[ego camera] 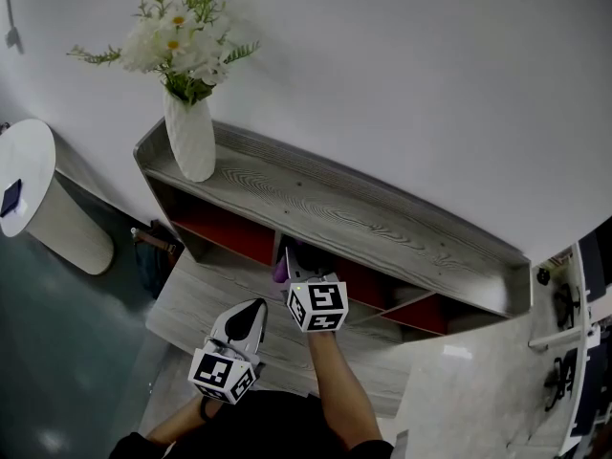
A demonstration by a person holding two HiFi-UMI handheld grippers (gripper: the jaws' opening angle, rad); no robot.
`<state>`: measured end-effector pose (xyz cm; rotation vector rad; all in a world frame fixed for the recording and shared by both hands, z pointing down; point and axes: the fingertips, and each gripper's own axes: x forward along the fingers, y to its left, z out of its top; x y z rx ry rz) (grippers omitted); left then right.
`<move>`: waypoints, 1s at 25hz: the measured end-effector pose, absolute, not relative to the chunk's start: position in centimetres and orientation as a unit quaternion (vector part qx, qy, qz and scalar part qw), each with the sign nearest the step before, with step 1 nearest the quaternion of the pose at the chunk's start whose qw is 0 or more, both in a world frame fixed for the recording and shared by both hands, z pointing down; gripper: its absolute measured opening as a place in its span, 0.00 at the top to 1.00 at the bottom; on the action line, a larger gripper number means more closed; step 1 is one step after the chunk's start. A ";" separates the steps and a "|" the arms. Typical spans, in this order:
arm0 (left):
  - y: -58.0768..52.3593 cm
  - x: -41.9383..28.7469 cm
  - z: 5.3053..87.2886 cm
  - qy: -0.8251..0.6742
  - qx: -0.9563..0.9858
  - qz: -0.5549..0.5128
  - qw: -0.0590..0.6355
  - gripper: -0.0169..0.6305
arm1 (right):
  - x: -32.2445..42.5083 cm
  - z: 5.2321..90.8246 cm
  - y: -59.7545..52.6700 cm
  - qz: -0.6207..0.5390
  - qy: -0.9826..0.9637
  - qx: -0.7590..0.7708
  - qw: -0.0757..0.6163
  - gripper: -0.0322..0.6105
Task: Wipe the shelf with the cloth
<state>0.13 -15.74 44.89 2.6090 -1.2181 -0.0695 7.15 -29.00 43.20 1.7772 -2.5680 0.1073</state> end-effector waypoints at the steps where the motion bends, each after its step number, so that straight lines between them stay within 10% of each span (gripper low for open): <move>1: -15.8 0.1 45.0 -0.419 0.898 -0.023 0.131 0.97 | 7.3 43.3 -29.3 0.034 -0.820 0.571 0.008 0.85; 25: -16.3 -1.2 46.1 -0.436 0.887 -0.020 0.151 0.97 | 10.3 46.4 -34.8 0.067 -0.799 0.597 0.002 0.85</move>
